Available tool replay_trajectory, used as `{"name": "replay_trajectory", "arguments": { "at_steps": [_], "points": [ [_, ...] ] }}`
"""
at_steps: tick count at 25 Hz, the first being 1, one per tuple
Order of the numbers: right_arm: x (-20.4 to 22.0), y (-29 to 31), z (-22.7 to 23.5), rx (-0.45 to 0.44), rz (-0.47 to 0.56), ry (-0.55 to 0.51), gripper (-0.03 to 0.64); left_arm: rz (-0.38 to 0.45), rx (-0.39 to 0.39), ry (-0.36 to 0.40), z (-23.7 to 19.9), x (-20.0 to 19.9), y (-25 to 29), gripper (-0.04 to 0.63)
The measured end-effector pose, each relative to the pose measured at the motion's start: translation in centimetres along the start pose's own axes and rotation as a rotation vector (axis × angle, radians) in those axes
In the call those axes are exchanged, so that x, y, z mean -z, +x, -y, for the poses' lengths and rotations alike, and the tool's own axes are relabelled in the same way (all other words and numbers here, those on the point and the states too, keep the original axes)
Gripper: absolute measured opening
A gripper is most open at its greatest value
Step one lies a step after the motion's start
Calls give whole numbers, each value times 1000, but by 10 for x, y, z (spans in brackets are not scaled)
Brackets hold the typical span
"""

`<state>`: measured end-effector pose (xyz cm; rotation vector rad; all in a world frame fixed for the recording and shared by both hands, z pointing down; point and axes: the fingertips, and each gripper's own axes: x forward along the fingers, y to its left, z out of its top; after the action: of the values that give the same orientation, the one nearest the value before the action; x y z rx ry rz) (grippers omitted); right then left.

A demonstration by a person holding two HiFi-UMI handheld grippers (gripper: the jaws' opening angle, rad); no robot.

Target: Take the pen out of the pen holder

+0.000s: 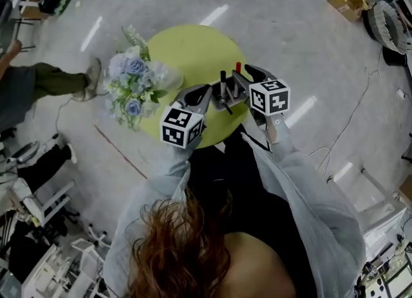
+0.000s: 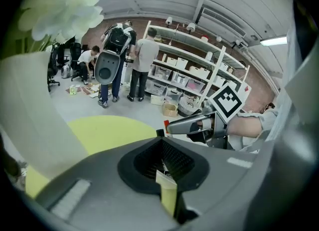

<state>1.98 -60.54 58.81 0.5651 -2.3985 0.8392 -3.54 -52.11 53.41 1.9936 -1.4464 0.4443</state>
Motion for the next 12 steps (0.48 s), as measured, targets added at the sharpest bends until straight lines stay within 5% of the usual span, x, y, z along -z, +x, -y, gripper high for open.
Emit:
{"name": "replay_trajectory", "arguments": {
  "at_steps": [4, 7, 12],
  "points": [
    [7, 14, 2, -16, -41, 14, 176, 4, -10, -19, -1, 1, 1, 14],
    [7, 19, -1, -18, -43, 34, 94, 0, -2, -34, 0, 3, -1, 14],
    [9, 19, -11, -21, -22, 26, 78, 15, 17, -27, 1, 8, -6, 14]
  ]
}}
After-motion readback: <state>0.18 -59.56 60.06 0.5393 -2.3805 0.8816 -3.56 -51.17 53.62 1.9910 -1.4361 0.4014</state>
